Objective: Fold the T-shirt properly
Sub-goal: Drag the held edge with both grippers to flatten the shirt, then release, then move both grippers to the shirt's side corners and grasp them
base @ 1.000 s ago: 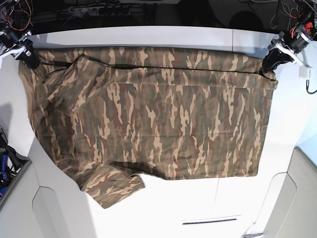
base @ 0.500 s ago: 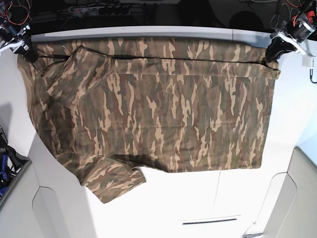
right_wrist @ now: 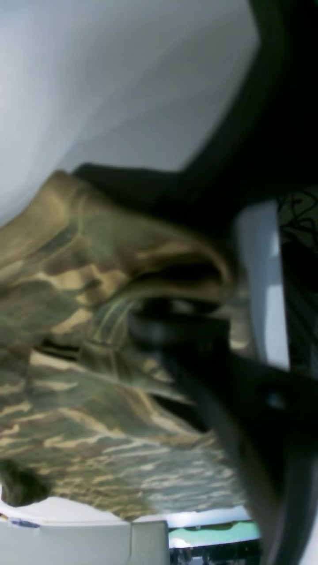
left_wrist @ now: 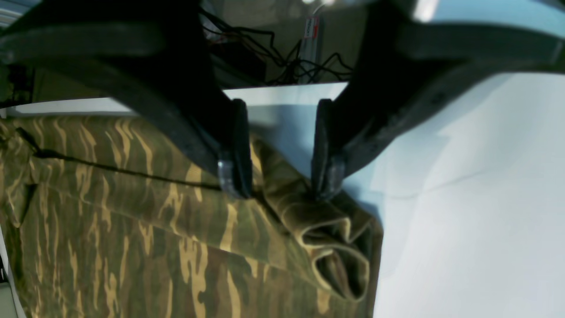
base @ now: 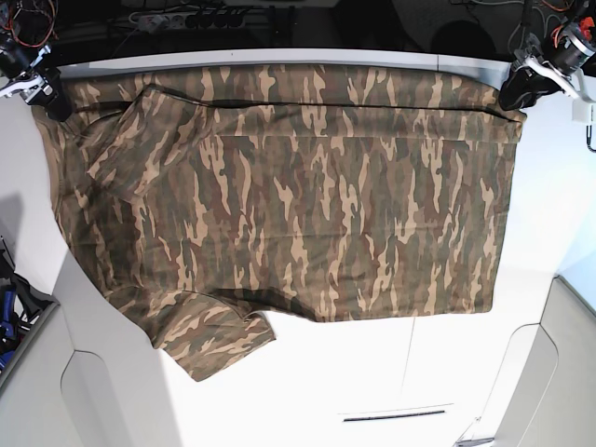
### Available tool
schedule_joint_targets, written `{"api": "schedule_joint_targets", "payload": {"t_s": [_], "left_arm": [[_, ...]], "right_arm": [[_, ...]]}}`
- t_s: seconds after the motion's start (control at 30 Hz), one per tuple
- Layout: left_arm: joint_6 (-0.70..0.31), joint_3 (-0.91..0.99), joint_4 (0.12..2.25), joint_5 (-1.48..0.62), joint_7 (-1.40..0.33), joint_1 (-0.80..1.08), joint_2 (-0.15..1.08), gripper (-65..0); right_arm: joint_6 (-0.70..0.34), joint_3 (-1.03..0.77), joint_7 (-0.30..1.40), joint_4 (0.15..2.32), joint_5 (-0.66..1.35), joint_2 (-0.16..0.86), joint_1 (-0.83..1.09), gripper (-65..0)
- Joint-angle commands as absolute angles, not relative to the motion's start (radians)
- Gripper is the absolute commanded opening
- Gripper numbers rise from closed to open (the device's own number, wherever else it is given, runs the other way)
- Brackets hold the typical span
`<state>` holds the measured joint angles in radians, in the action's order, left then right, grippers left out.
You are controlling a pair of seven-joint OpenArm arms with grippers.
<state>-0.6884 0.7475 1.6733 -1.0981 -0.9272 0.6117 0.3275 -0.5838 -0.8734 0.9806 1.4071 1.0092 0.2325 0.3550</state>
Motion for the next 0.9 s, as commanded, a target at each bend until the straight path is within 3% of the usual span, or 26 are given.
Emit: {"api": "schedule_joint_targets", "payload": {"t_s": [0.0,0.37,0.63,0.87], "left_arm": [[-0.698,0.766,1.689,-1.119,-0.909,0.615,0.344,-39.3],[-0.698,0.891,1.689,-1.145,-0.907,0.596,0.359,-39.3],[-0.698,0.891,1.689,-1.102,-0.91,0.479,0.373,-39.2],[-0.698,0.879,1.689,-1.072,-0.908,0.373,0.413,-39.2]], "right_arm": [[-0.591,-0.892,0.965,1.423,1.024,0.252,0.355,-36.2],[-0.591,-1.141,0.957,1.424,1.024,0.288,0.287,-36.2],[-0.591,-1.135,0.864,1.423,0.961,0.368,0.189,-36.2],[-0.591,-1.061,0.802,1.423,0.82,0.374,0.052,-36.2]]}}
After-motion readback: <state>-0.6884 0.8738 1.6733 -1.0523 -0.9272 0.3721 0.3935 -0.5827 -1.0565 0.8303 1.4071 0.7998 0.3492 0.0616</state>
